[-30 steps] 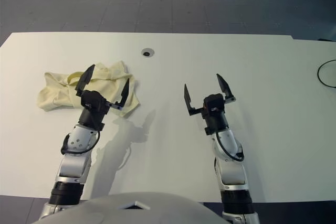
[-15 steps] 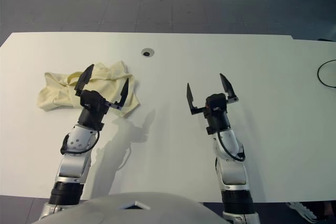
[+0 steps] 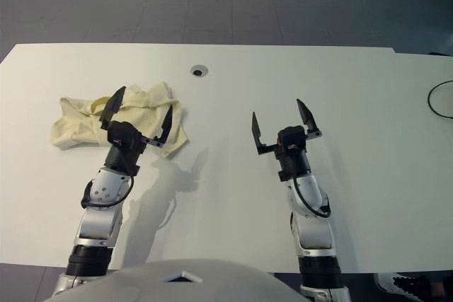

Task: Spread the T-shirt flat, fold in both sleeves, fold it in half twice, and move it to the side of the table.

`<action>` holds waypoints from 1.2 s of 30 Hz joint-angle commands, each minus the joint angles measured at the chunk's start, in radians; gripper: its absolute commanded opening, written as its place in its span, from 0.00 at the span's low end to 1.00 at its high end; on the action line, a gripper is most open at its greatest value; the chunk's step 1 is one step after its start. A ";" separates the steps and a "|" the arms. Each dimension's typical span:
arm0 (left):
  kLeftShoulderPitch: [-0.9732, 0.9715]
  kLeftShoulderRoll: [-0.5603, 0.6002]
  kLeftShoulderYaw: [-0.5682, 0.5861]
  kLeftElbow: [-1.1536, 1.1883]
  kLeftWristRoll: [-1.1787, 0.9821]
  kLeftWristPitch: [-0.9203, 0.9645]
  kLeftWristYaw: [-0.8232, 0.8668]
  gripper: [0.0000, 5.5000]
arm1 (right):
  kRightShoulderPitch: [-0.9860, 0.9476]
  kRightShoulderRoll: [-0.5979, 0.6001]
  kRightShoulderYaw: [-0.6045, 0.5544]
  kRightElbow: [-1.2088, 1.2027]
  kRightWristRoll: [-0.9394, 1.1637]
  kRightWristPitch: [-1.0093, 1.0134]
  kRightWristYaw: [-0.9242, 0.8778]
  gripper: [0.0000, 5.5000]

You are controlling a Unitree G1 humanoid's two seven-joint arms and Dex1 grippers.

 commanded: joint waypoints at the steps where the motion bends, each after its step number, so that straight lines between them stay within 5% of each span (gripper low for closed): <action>1: -0.009 -0.001 0.003 -0.006 -0.004 0.012 0.004 0.98 | -0.009 0.001 -0.002 0.002 -0.002 0.013 -0.003 0.98; 8: -0.037 -0.037 0.033 0.019 -0.083 0.087 0.017 0.98 | -0.013 0.004 -0.007 0.008 -0.005 0.013 -0.011 0.98; 16: -0.306 -0.039 0.167 0.258 -0.124 0.143 0.133 0.98 | -0.010 0.018 0.008 0.009 -0.019 0.011 -0.028 0.98; 26: -0.607 0.278 0.354 0.831 -0.053 -0.082 0.272 0.98 | 0.025 0.030 0.002 -0.052 -0.003 0.028 -0.037 0.98; 36: -0.669 0.537 0.270 1.255 0.108 -0.221 0.330 0.98 | 0.056 0.037 -0.023 -0.143 0.015 0.077 -0.047 0.98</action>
